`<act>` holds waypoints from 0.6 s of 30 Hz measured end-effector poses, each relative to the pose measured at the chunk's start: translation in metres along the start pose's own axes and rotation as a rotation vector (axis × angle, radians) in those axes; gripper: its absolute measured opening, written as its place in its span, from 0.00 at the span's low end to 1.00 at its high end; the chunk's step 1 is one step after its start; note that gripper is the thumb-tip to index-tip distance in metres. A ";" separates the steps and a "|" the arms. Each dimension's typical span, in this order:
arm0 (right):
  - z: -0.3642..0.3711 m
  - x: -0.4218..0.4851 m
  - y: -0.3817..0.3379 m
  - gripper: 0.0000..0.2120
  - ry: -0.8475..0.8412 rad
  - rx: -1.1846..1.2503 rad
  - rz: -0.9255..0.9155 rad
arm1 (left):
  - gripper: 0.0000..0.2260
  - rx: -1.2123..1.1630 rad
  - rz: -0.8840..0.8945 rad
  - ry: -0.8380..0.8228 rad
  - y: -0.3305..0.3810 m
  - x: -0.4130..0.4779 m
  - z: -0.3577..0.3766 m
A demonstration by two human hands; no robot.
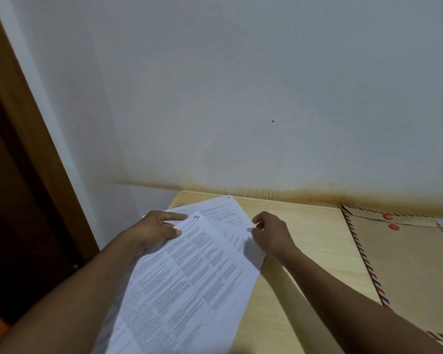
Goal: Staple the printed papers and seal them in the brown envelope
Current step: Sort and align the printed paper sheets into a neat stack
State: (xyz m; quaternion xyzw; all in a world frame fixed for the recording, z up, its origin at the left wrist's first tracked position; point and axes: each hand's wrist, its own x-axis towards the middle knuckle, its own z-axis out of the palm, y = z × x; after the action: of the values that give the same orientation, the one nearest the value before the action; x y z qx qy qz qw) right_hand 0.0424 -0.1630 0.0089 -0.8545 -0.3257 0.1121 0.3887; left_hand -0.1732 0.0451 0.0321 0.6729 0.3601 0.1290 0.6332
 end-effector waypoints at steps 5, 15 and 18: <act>0.023 0.000 -0.003 0.20 -0.106 -0.310 -0.153 | 0.17 -0.069 -0.042 -0.024 -0.012 -0.005 -0.005; 0.033 -0.005 -0.007 0.24 -0.089 -0.567 -0.231 | 0.18 -0.046 -0.024 -0.015 -0.032 -0.002 0.001; 0.027 -0.006 -0.007 0.26 -0.130 -0.490 -0.206 | 0.18 -0.039 0.012 -0.013 -0.038 0.003 0.011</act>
State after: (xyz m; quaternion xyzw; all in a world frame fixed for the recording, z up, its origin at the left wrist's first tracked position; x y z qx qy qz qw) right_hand 0.0226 -0.1477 -0.0047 -0.8765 -0.4524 0.0443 0.1583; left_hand -0.1763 0.0368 -0.0060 0.6632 0.3494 0.1354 0.6478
